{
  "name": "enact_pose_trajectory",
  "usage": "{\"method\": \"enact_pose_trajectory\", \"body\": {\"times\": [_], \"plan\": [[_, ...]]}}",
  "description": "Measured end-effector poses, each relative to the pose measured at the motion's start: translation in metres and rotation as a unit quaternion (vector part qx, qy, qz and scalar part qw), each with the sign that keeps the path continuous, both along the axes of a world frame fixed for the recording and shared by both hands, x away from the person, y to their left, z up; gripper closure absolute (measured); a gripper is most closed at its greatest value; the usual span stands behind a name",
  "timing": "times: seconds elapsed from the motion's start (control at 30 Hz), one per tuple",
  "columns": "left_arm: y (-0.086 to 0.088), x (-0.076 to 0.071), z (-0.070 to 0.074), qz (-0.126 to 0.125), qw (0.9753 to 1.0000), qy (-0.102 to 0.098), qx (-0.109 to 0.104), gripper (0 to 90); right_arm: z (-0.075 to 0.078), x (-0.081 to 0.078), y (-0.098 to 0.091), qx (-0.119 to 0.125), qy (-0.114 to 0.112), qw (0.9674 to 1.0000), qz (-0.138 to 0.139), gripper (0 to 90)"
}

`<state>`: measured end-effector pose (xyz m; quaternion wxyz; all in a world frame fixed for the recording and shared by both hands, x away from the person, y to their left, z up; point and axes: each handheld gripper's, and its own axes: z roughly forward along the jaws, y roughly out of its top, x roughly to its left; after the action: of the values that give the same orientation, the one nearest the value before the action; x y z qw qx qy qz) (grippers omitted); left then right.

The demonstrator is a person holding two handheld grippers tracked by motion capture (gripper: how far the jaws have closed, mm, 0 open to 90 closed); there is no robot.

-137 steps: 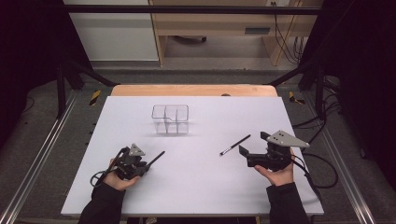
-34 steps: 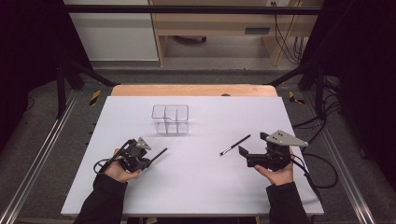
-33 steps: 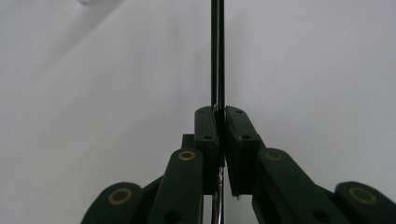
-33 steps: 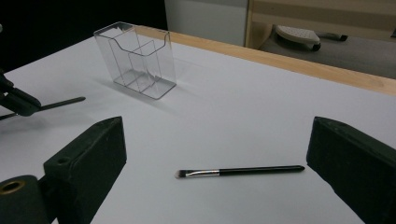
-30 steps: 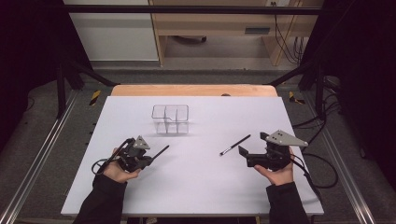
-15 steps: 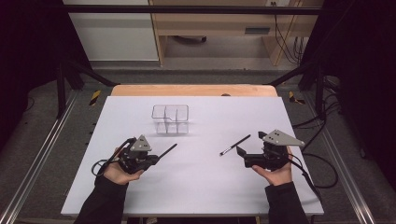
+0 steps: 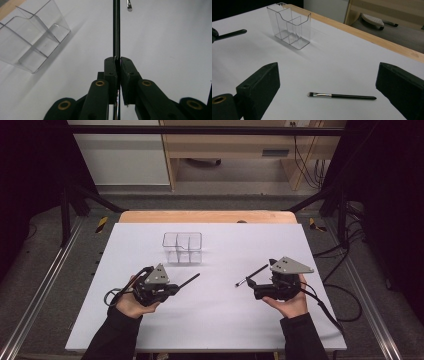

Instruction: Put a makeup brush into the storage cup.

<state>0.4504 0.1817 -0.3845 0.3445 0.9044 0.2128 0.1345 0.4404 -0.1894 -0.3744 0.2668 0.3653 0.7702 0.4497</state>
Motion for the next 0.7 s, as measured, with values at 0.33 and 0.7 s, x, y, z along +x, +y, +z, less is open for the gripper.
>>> {"method": "enact_pose_trajectory", "body": {"times": [0.33, 0.7], "plan": [[-0.009, 0.008, 0.003, -0.035, 0.9993, 0.01, -0.007, 83.4, 0.01, 0.002, 0.018, -0.063, -0.003, 0.9978, 0.021, 6.1], [-0.025, 0.008, 0.011, -0.061, 0.9981, 0.005, -0.002, 83.4, 0.024, -0.007, 0.035, -0.114, -0.014, 0.9926, 0.041, 6.4]]}}
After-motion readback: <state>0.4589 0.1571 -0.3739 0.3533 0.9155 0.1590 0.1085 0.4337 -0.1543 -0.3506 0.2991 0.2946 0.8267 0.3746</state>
